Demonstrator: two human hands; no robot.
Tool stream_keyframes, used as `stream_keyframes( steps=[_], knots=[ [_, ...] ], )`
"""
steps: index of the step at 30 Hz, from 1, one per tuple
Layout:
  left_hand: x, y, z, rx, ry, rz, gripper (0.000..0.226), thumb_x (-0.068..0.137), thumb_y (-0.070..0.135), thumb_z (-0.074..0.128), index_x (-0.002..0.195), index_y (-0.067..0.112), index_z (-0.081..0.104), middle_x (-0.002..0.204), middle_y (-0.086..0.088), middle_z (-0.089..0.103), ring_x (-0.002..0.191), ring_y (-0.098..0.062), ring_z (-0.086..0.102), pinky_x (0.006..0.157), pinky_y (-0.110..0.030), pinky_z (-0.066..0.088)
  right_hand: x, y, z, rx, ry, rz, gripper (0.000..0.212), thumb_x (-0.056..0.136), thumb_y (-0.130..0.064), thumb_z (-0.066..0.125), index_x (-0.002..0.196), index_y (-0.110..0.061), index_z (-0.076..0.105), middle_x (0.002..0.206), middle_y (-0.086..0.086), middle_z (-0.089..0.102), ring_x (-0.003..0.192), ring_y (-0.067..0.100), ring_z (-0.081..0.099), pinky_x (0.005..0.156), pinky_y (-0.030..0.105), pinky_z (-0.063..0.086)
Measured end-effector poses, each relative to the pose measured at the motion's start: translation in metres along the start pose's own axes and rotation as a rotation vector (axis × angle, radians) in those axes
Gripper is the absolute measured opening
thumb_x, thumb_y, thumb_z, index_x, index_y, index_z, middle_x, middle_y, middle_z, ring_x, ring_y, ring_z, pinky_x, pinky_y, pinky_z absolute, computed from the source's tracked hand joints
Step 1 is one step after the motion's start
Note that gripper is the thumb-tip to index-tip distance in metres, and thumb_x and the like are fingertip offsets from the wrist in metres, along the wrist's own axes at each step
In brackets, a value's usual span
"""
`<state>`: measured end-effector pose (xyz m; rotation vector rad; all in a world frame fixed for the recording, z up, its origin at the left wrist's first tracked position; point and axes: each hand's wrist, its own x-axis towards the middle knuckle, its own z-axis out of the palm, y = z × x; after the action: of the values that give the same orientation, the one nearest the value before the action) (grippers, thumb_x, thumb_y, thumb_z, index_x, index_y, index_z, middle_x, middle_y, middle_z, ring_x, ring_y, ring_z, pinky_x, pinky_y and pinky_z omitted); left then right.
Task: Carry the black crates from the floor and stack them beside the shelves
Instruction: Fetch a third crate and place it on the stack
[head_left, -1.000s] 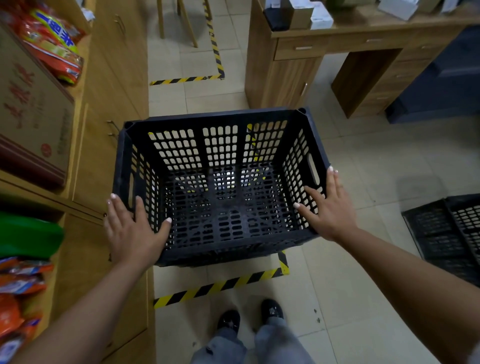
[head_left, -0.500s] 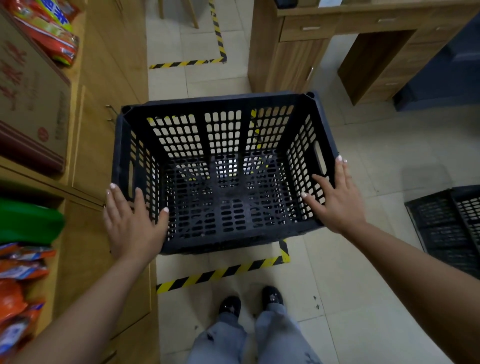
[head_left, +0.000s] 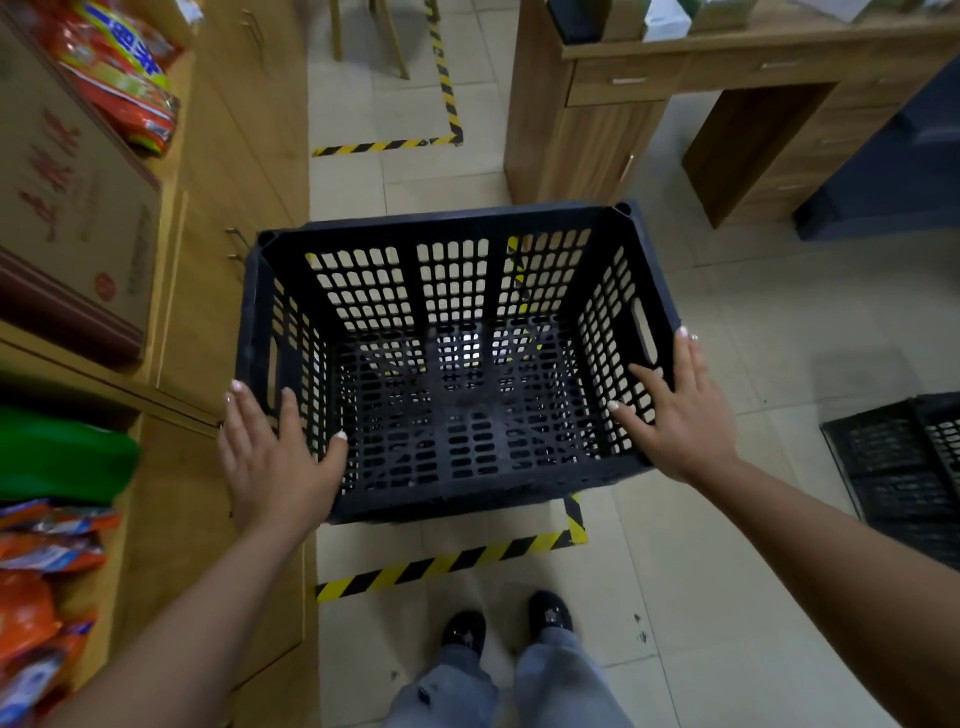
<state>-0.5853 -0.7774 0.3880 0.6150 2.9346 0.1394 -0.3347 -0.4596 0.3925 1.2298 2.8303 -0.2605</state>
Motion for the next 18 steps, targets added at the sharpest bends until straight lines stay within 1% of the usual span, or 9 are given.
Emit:
stream_keyframes(
  steps=[2, 5, 9, 12, 16, 18],
  knots=[
    [-0.001, 0.000, 0.001, 0.000, 0.008, 0.002, 0.079, 0.091, 0.056, 0.046, 0.153, 0.017, 0.018, 0.160, -0.016, -0.013, 0.147, -0.029, -0.013, 0.117, -0.046, 0.001, 0.001, 0.001, 0.002, 0.005, -0.002, -0.006, 0.080, 0.080, -0.074, 0.023, 0.139, -0.027, 0.046, 0.161, 0.013, -0.007, 0.149, 0.024, -0.009, 0.115, 0.045, 0.021],
    [0.002, 0.000, -0.001, 0.009, -0.007, -0.007, 0.079, 0.090, 0.057, 0.044, 0.153, 0.018, 0.016, 0.159, -0.016, -0.015, 0.147, -0.029, -0.014, 0.118, -0.047, 0.002, 0.003, 0.001, 0.000, -0.015, -0.021, 0.001, 0.082, 0.078, -0.075, 0.019, 0.141, -0.027, 0.044, 0.161, 0.013, -0.008, 0.149, 0.025, -0.009, 0.115, 0.045, 0.021],
    [0.001, -0.001, 0.002, 0.012, 0.007, 0.004, 0.081, 0.087, 0.062, 0.033, 0.152, 0.018, 0.018, 0.160, -0.017, -0.012, 0.147, -0.029, -0.012, 0.117, -0.046, 0.002, 0.003, 0.002, 0.002, -0.016, -0.009, -0.017, 0.081, 0.079, -0.074, 0.020, 0.140, -0.027, 0.045, 0.161, 0.014, -0.007, 0.149, 0.025, -0.009, 0.116, 0.043, 0.019],
    [0.008, 0.000, 0.002, 0.022, -0.005, 0.000, 0.079, 0.090, 0.059, 0.041, 0.153, 0.019, 0.017, 0.159, -0.017, -0.014, 0.147, -0.030, -0.013, 0.118, -0.048, 0.003, 0.008, 0.000, 0.000, -0.007, -0.012, -0.006, 0.083, 0.078, -0.075, 0.019, 0.140, -0.026, 0.046, 0.161, 0.014, -0.007, 0.149, 0.025, -0.009, 0.115, 0.044, 0.021],
    [0.009, 0.000, 0.005, 0.031, 0.010, 0.008, 0.078, 0.091, 0.058, 0.042, 0.153, 0.019, 0.017, 0.159, -0.017, -0.013, 0.147, -0.030, -0.012, 0.117, -0.047, 0.004, 0.008, 0.001, 0.002, 0.002, 0.005, -0.015, 0.083, 0.078, -0.075, 0.020, 0.138, -0.026, 0.049, 0.161, 0.014, -0.004, 0.149, 0.025, -0.005, 0.114, 0.045, 0.023],
    [0.011, 0.001, 0.003, 0.023, 0.004, -0.001, 0.078, 0.090, 0.057, 0.044, 0.153, 0.019, 0.018, 0.159, -0.018, -0.013, 0.147, -0.030, -0.012, 0.117, -0.047, 0.003, 0.010, 0.000, -0.001, 0.000, -0.010, -0.003, 0.085, 0.077, -0.076, 0.018, 0.139, -0.026, 0.048, 0.161, 0.013, -0.006, 0.149, 0.024, -0.007, 0.115, 0.045, 0.023]
  ],
)
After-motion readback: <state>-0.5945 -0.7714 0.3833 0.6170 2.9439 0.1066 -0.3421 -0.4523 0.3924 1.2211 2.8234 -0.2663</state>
